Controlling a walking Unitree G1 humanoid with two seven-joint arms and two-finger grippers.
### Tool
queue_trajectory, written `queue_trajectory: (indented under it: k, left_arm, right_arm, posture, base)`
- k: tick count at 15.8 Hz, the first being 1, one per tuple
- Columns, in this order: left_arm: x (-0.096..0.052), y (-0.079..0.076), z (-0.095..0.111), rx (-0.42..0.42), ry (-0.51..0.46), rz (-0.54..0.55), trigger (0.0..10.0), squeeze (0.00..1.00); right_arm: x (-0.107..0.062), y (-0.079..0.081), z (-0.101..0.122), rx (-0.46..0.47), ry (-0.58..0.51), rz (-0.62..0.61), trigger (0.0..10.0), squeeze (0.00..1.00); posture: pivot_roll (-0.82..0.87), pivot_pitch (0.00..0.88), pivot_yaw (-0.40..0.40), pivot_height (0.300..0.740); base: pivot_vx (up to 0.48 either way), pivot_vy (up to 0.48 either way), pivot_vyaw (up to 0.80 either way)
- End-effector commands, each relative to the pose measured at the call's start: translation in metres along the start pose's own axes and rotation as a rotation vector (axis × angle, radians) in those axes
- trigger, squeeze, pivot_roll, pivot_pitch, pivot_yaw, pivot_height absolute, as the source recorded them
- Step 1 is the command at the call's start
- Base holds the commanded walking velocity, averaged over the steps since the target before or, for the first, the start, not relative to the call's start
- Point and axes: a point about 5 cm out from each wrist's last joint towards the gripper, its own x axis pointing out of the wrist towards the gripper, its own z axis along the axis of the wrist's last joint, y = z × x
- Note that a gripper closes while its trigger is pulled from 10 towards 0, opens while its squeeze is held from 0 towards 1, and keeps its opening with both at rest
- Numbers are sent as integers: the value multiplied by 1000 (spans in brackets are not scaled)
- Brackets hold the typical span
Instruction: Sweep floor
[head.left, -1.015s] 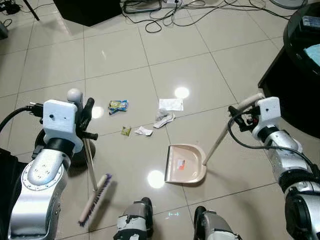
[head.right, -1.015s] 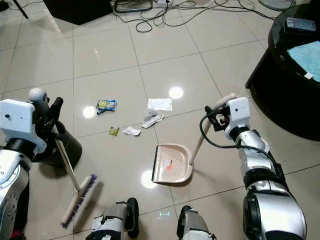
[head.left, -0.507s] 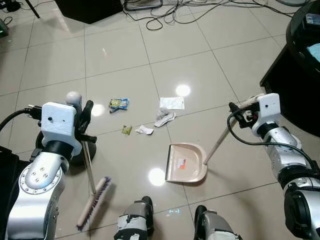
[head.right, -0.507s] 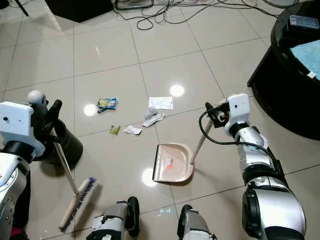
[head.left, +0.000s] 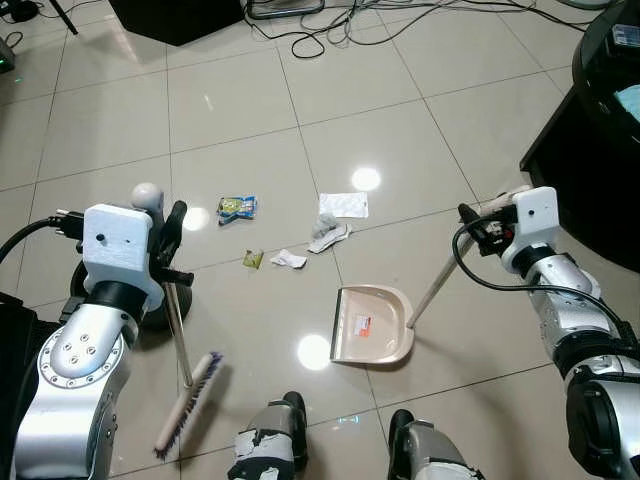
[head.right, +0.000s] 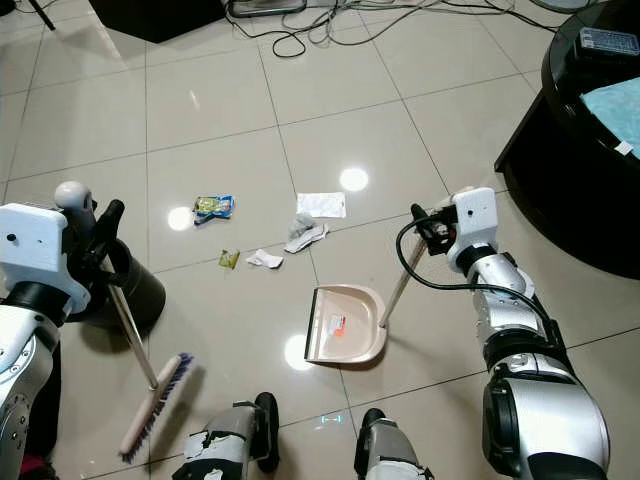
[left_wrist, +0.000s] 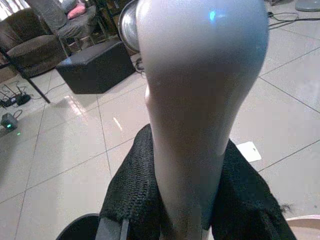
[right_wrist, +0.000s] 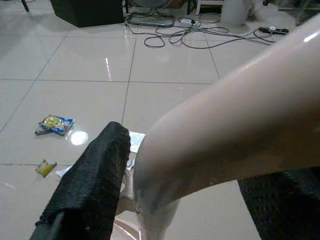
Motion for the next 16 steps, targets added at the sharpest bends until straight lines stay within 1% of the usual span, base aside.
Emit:
queue_trajectory:
  k: [1,12,16]
  left_arm:
    - [-3,4,6,18,-21,14,10000,0]
    - [1,-3,7,2,-45,16,10000,0]
    - [4,-7,5,-11,-46,18,10000,0]
  right_arm:
    - [-2,2,-5,14,8,7,0,0]
    - [-2,10,-8,37,-9,-1,0,0]
    - [1,10,-4,40,-21,-14,0,0]
  posture:
    - [247,276,97,740]
    - [241,256,85,740]
    - [217,241,79,740]
  base:
    - [0,0,0]
    - [0,0,0]
    - [0,0,0]
